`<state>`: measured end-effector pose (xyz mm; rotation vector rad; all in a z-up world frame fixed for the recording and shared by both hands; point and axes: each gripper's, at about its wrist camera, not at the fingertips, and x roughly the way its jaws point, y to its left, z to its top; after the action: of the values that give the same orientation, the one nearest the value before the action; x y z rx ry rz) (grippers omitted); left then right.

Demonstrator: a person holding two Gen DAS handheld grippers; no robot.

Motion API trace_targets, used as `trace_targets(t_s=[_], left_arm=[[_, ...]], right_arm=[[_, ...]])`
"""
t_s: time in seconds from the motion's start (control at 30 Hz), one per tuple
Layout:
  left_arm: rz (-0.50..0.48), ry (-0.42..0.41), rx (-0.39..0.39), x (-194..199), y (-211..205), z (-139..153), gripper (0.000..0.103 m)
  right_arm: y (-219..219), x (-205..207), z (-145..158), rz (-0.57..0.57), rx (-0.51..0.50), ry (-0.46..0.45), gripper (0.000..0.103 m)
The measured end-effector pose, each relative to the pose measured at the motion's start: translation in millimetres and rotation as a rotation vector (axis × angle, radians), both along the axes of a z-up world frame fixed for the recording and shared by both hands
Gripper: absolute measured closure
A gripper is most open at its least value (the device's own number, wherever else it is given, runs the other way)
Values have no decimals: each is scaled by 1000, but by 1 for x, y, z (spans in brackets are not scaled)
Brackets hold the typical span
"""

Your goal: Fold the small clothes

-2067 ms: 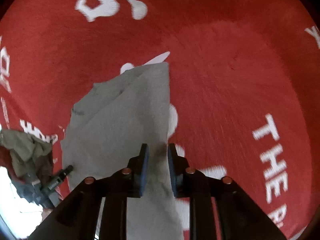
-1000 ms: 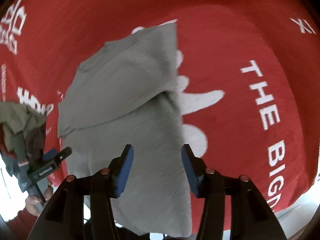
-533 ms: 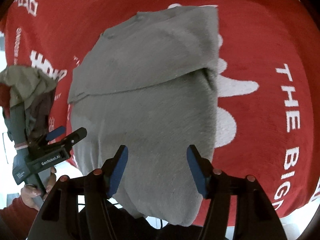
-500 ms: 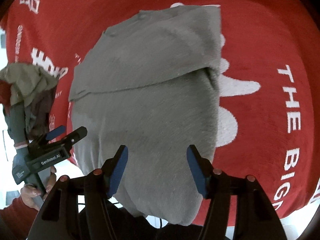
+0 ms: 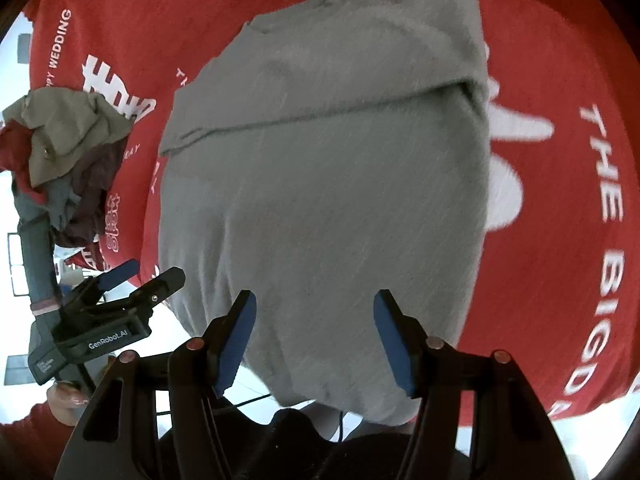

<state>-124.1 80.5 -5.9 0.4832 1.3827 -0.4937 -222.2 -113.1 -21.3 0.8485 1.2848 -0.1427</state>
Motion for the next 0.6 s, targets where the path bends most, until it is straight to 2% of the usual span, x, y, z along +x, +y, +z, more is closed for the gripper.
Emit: trace_targets(t_s=[0.27,0.4,0.57,0.6], left_arm=[[10,5,-59,-7,62,7,1],[1,19,-67,-11,83,7,1],[-9,30,-73,-20,106,8,1],[-10,33,-72,-21,110,7,1]], right_arm=[[60,-9,4,32,-18,7,38],[81,-12,9,21,-34,-21,23],[104,-16,18,3,-71,-77,13],[108,-16,19,2,-78,-81,6]])
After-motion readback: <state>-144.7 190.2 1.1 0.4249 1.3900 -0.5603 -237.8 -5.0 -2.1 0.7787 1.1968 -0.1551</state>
